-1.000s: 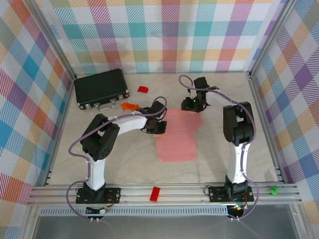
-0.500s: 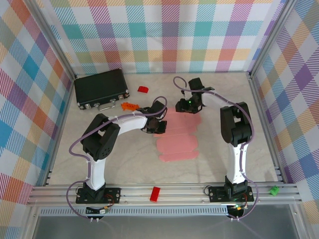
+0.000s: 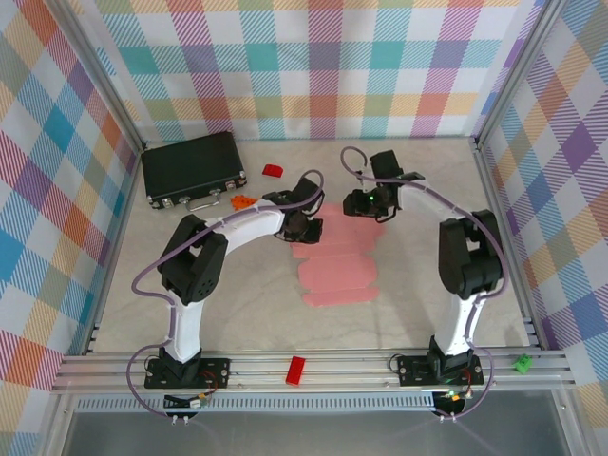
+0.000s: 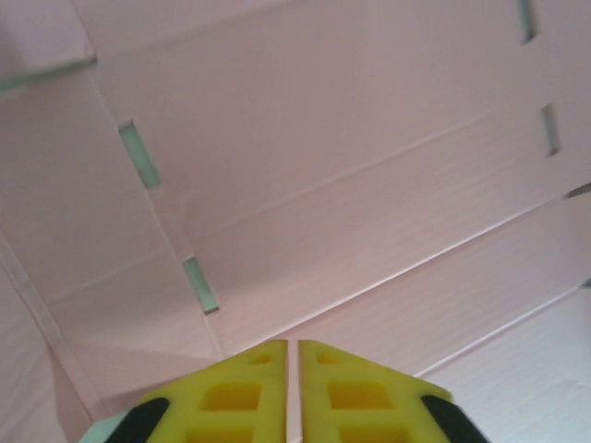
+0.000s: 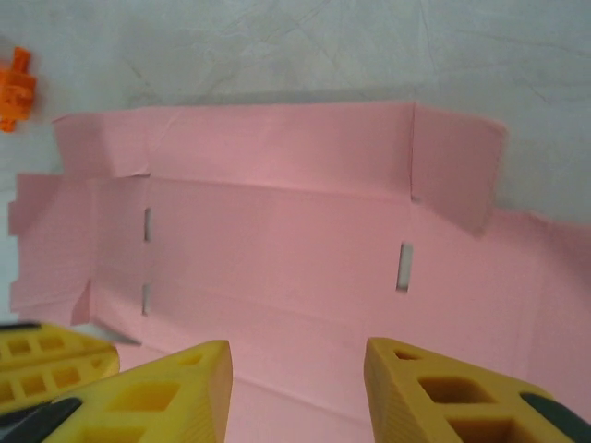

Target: Fold the paper box

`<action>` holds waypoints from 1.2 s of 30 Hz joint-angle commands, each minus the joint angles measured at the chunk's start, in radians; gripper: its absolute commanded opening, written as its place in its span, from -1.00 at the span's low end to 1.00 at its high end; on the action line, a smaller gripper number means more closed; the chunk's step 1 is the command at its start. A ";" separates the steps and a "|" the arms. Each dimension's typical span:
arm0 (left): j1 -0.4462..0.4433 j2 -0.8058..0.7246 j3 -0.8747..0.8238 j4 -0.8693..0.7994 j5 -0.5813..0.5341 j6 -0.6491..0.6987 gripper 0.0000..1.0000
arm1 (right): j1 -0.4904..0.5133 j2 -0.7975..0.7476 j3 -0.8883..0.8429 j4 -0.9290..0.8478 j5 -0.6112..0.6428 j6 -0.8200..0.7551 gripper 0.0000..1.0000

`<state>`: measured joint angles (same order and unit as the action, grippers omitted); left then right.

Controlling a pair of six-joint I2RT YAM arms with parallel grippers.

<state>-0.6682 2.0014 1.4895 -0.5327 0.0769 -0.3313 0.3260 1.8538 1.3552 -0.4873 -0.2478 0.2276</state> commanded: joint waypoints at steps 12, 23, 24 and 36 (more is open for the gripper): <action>0.013 -0.335 -0.311 0.034 -0.187 -0.137 -0.10 | 0.154 -0.089 -0.266 0.109 -0.004 0.114 -0.48; 0.015 -0.295 -0.380 0.155 -0.053 -0.180 0.06 | 0.195 -0.030 -0.289 0.134 0.030 0.148 -0.52; 0.015 -0.286 -0.382 0.166 -0.049 -0.186 0.06 | 0.197 -0.027 -0.291 0.136 0.031 0.151 -0.52; 0.019 -0.195 -0.365 0.184 -0.057 -0.255 -0.05 | 0.206 -0.022 -0.294 0.135 0.038 0.158 -0.53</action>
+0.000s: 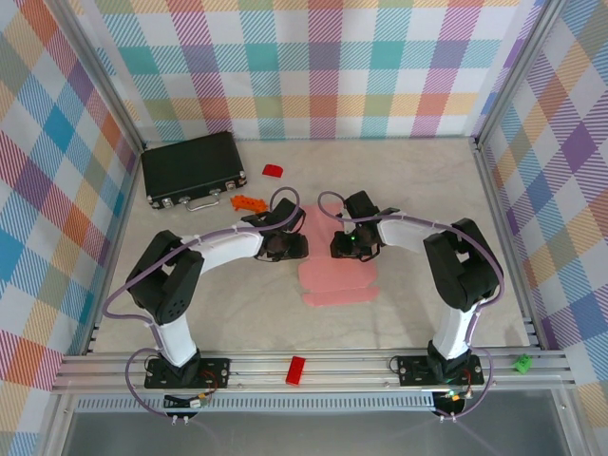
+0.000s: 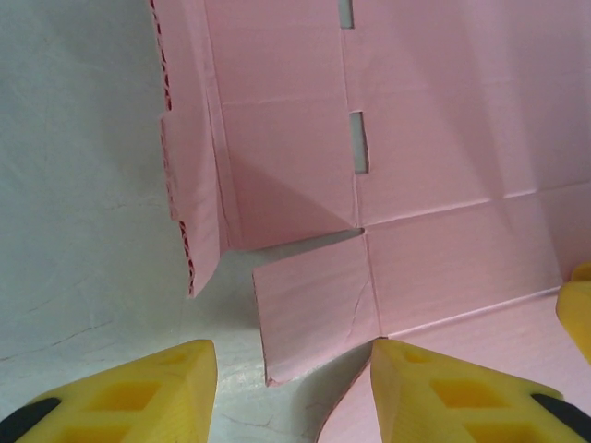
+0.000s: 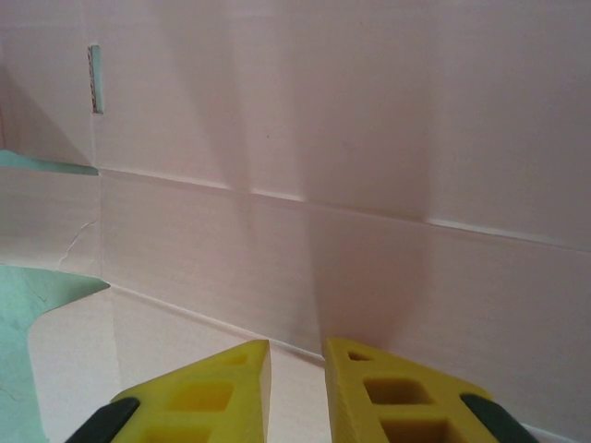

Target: Fold the paper box

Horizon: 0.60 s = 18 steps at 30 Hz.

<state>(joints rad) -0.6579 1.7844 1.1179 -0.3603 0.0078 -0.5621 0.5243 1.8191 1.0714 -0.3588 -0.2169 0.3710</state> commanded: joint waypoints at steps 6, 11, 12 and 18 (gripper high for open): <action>0.009 0.047 0.005 0.052 0.052 -0.027 -0.18 | 0.011 0.018 -0.013 0.012 0.007 0.022 -0.53; 0.009 0.033 0.005 0.073 0.081 -0.005 -0.26 | 0.015 0.023 -0.013 0.013 0.007 0.024 -0.53; 0.009 0.028 0.006 0.073 0.083 0.001 -0.27 | 0.016 0.025 -0.013 0.013 0.007 0.025 -0.53; 0.009 0.025 0.019 0.110 0.123 0.047 -0.29 | 0.017 0.030 -0.018 0.020 0.011 0.027 -0.54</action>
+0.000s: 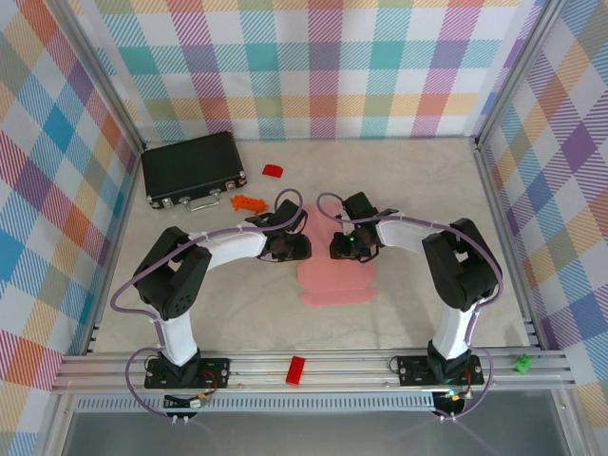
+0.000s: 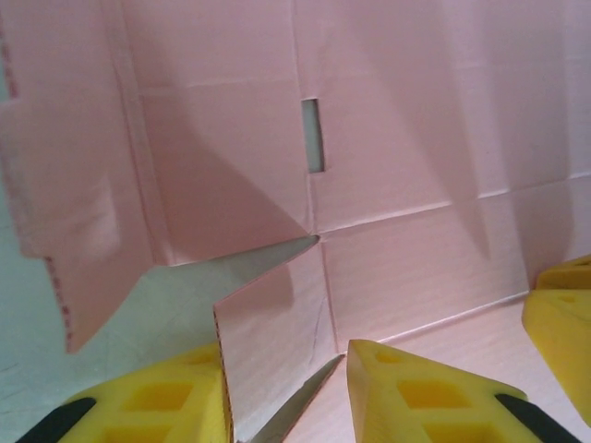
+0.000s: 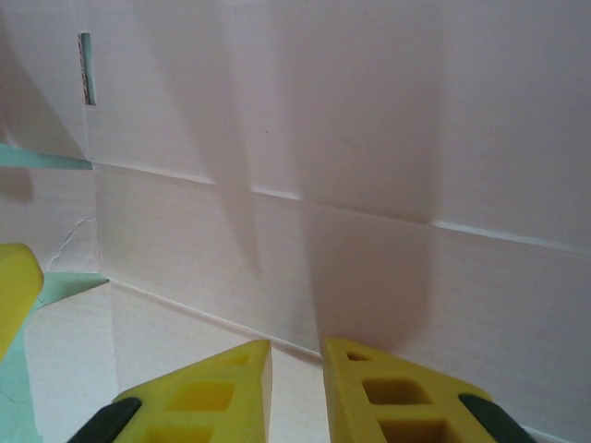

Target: Fold the paper box

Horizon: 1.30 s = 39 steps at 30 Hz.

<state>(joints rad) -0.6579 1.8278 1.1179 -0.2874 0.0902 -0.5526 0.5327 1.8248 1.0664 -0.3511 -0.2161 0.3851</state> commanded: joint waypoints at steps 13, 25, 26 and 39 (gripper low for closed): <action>-0.005 0.048 0.096 0.042 0.139 0.067 -0.28 | 0.011 0.020 -0.016 0.025 0.006 0.024 -0.54; -0.005 0.027 0.126 -0.031 0.090 0.086 -0.26 | 0.010 -0.098 -0.037 0.028 0.056 0.052 -0.54; -0.005 0.018 0.128 -0.044 0.074 0.090 -0.25 | 0.009 -0.117 -0.039 0.023 0.070 0.054 -0.55; -0.045 -0.085 0.181 -0.163 -0.056 0.187 -0.26 | -0.100 -0.293 -0.100 -0.057 0.148 0.032 -0.44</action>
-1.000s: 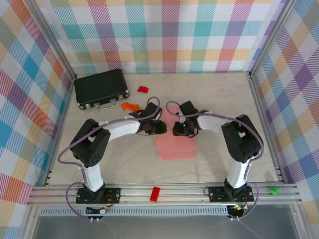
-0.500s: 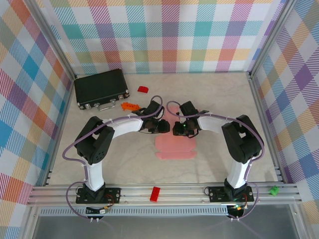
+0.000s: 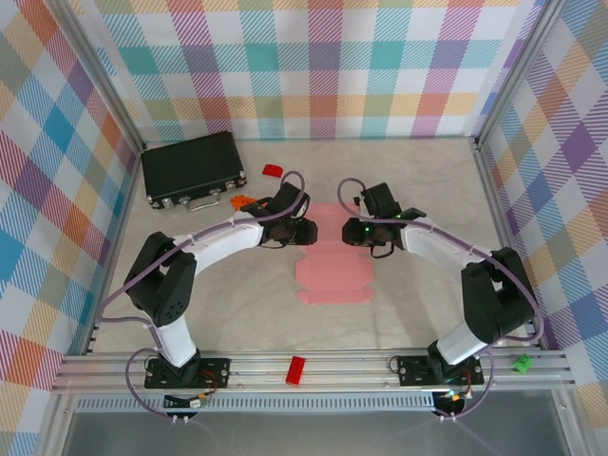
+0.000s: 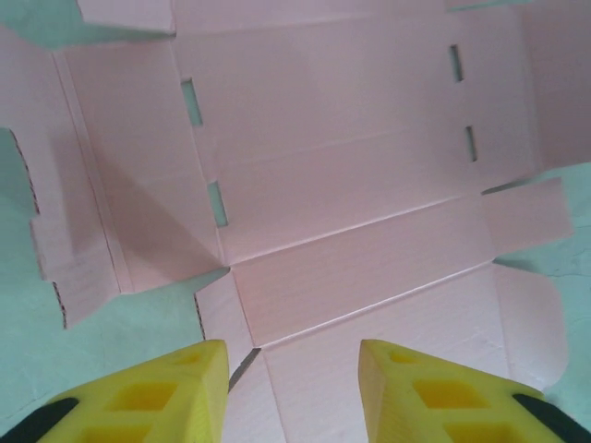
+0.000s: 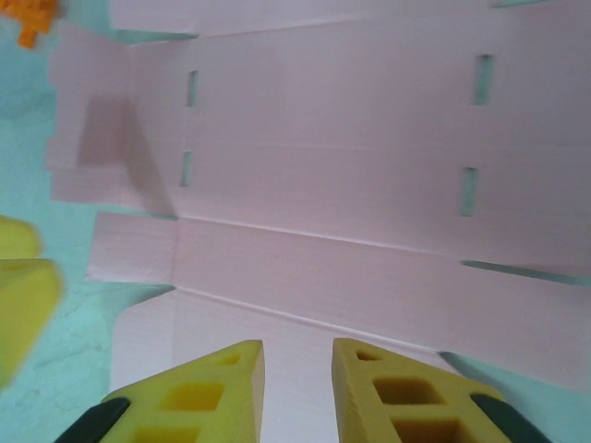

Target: Fold the paper box

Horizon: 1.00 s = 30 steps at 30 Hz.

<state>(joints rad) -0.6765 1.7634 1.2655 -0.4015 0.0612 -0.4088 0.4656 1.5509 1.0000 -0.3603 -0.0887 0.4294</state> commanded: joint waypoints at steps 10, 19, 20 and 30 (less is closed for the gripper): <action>-0.064 0.148 0.154 -0.039 0.045 0.040 -1.00 | -0.186 -0.031 -0.135 0.005 -0.071 -0.024 -0.23; -0.063 0.283 0.233 -0.064 0.064 0.024 -1.00 | -0.224 0.037 -0.143 0.068 -0.138 -0.024 -0.16; -0.063 0.293 0.235 -0.067 0.067 0.021 -1.00 | -0.226 0.045 -0.140 0.071 -0.141 -0.026 -0.16; -0.064 0.345 0.234 -0.098 0.059 0.015 -1.00 | -0.225 0.106 -0.120 0.094 -0.191 -0.031 -0.16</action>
<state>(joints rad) -0.7391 2.0872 1.4837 -0.4530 0.1146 -0.3782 0.2478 1.6428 0.8570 -0.2871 -0.2348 0.4103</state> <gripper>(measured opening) 0.048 0.420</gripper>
